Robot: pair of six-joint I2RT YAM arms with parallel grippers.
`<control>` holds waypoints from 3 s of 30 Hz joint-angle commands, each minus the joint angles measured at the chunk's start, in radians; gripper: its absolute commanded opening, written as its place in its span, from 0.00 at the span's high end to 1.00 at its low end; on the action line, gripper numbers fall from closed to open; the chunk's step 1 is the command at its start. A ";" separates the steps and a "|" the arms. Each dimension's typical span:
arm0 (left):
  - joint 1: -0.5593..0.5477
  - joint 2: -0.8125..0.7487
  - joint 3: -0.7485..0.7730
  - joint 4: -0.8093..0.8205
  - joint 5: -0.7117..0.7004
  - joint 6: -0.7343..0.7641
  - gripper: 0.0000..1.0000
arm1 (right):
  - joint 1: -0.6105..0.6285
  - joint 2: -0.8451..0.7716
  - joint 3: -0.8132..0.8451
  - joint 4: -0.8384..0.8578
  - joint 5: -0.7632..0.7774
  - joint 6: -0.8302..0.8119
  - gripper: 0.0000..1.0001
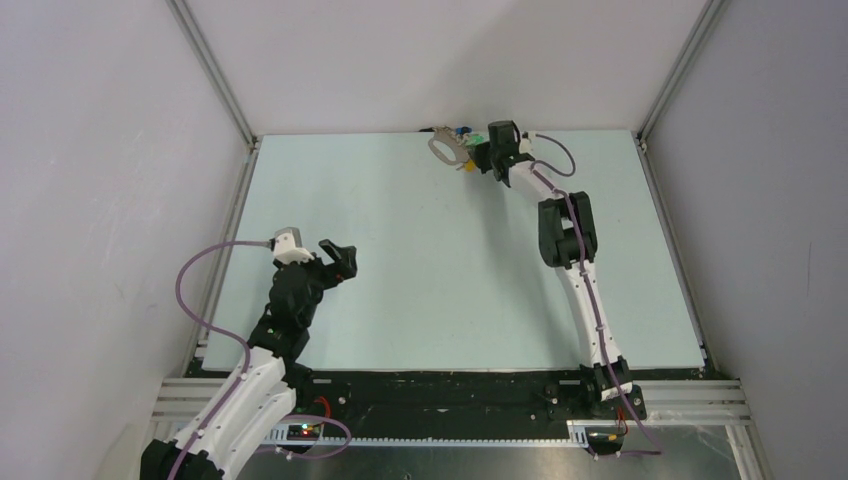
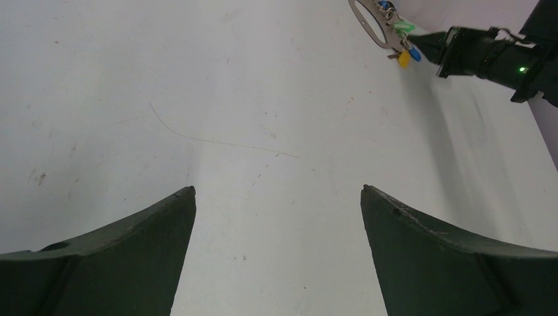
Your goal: Remove the keys from the keyring
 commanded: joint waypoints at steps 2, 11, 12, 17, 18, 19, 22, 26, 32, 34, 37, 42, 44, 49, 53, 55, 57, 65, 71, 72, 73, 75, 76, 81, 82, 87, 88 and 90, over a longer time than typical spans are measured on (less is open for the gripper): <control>-0.006 0.004 0.011 0.008 -0.010 0.007 0.02 | 0.015 -0.029 -0.033 -0.250 0.099 0.065 1.00; -0.006 -0.016 0.006 0.006 -0.003 0.005 0.02 | 0.032 -0.333 -0.508 -0.101 0.082 0.027 1.00; -0.005 -0.017 0.005 0.006 -0.002 0.005 0.02 | 0.035 -0.352 -0.578 -0.070 0.078 0.020 1.00; -0.005 -0.019 0.005 0.005 0.003 0.005 0.02 | 0.043 -0.461 -0.766 0.053 0.043 -0.023 1.00; -0.005 -0.021 0.005 0.004 0.004 0.004 0.02 | 0.041 -0.468 -0.780 0.097 0.039 -0.040 0.94; -0.006 -0.021 0.004 0.004 0.004 0.004 0.02 | 0.037 -0.472 -0.766 0.128 0.035 -0.077 0.90; -0.006 -0.022 0.004 0.004 0.002 0.006 0.02 | 0.029 -0.441 -0.696 0.162 0.001 -0.128 0.62; -0.006 -0.032 0.003 0.001 -0.003 0.008 0.02 | 0.024 -0.366 -0.530 0.092 -0.013 -0.170 0.49; -0.005 -0.032 0.004 -0.001 -0.010 0.009 0.02 | 0.025 -0.217 -0.221 -0.123 0.039 -0.266 0.46; -0.006 -0.028 0.005 -0.001 -0.009 0.009 0.02 | 0.032 -0.155 -0.076 -0.211 0.069 -0.373 0.46; -0.006 -0.027 0.005 -0.002 -0.007 0.008 0.02 | 0.038 -0.057 0.141 -0.301 0.071 -0.540 0.38; -0.005 -0.025 0.005 -0.003 -0.004 0.006 0.02 | 0.016 -0.023 0.220 -0.305 -0.011 -0.745 0.29; -0.005 -0.024 0.006 -0.002 -0.004 0.005 0.02 | 0.007 -0.043 0.208 -0.300 -0.021 -0.820 0.29; -0.005 -0.019 0.007 -0.001 -0.001 0.001 0.02 | 0.038 -0.099 0.141 -0.237 0.023 -1.146 0.27; -0.006 -0.013 0.008 -0.001 0.003 0.001 0.02 | 0.082 -0.044 0.202 -0.238 0.063 -1.365 0.23; -0.006 -0.014 0.008 -0.001 0.001 0.003 0.02 | 0.100 -0.012 0.256 -0.239 0.096 -1.468 0.22; -0.006 -0.016 0.008 -0.001 -0.001 0.004 0.02 | 0.118 -0.013 0.219 -0.169 0.112 -1.555 0.23; -0.005 -0.014 0.008 -0.002 0.001 0.004 0.02 | 0.126 0.006 0.264 -0.202 0.051 -1.564 0.32; -0.005 -0.007 0.011 -0.001 0.008 0.001 0.02 | 0.139 0.014 0.315 -0.367 0.085 -1.483 0.29; -0.005 -0.005 0.011 -0.002 0.009 0.000 0.02 | 0.140 0.016 0.325 -0.400 0.097 -1.473 0.29; -0.005 -0.004 0.011 -0.002 0.011 -0.001 0.02 | 0.136 0.022 0.331 -0.416 0.100 -1.468 0.29; -0.005 -0.010 0.011 -0.001 0.015 -0.001 0.02 | 0.128 0.034 0.356 -0.476 0.086 -1.441 0.29; -0.005 -0.012 0.010 -0.001 0.016 -0.002 0.02 | 0.126 0.036 0.363 -0.509 0.076 -1.437 0.29; -0.006 -0.024 0.005 -0.003 0.021 -0.002 0.02 | 0.118 0.052 0.374 -0.617 0.041 -1.445 0.30; -0.005 -0.022 0.006 -0.002 0.021 -0.002 0.02 | 0.120 0.059 0.380 -0.656 0.035 -1.453 0.31; -0.005 0.008 0.015 0.000 0.026 -0.005 0.02 | 0.113 0.062 0.348 -0.744 0.016 -1.479 0.49; -0.006 0.015 0.019 0.000 0.028 -0.004 0.02 | 0.108 0.056 0.340 -0.759 0.005 -1.477 0.53; -0.005 0.048 0.034 0.002 0.037 -0.001 0.02 | 0.097 0.032 0.288 -0.762 -0.032 -1.455 0.79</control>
